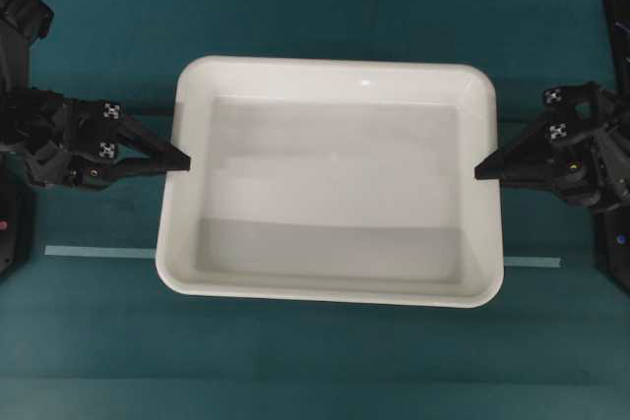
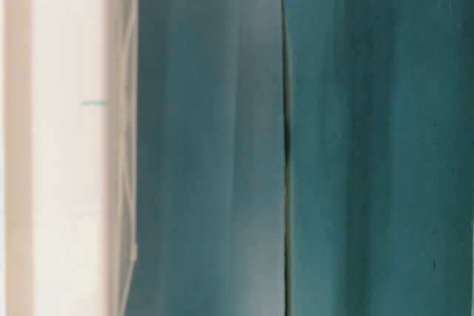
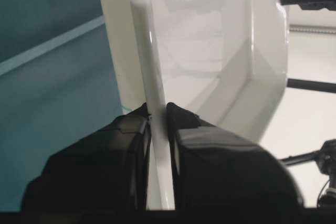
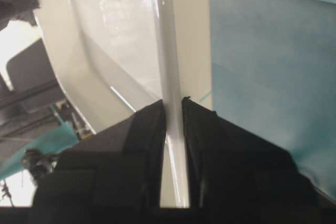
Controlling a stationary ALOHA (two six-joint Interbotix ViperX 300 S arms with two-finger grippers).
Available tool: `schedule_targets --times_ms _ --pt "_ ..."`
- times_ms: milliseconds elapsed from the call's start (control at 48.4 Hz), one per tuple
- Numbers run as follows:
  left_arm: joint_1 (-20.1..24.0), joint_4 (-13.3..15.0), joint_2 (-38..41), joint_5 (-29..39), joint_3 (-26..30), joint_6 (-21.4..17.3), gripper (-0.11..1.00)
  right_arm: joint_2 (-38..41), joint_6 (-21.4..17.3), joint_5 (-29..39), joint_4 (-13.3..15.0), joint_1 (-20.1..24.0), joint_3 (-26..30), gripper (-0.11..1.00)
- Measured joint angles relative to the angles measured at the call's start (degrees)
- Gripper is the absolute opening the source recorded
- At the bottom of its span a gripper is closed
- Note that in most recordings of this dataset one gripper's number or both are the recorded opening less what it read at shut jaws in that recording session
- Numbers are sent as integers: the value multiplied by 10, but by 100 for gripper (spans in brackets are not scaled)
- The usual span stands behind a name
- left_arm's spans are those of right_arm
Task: Lift the white case with both hands.
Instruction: 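Lift the tray upward with both grippers holding the rims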
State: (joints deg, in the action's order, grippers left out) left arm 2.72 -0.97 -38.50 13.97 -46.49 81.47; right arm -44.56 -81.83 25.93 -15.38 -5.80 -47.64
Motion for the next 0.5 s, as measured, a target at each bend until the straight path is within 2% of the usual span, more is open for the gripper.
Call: schedule_targets --times_ms 186,496 --pt "1 0 -2 35 31 0 8 0 0 15 2 -1 23 11" --pt "1 -1 -2 94 92 0 8 0 0 77 3 -5 71 11"
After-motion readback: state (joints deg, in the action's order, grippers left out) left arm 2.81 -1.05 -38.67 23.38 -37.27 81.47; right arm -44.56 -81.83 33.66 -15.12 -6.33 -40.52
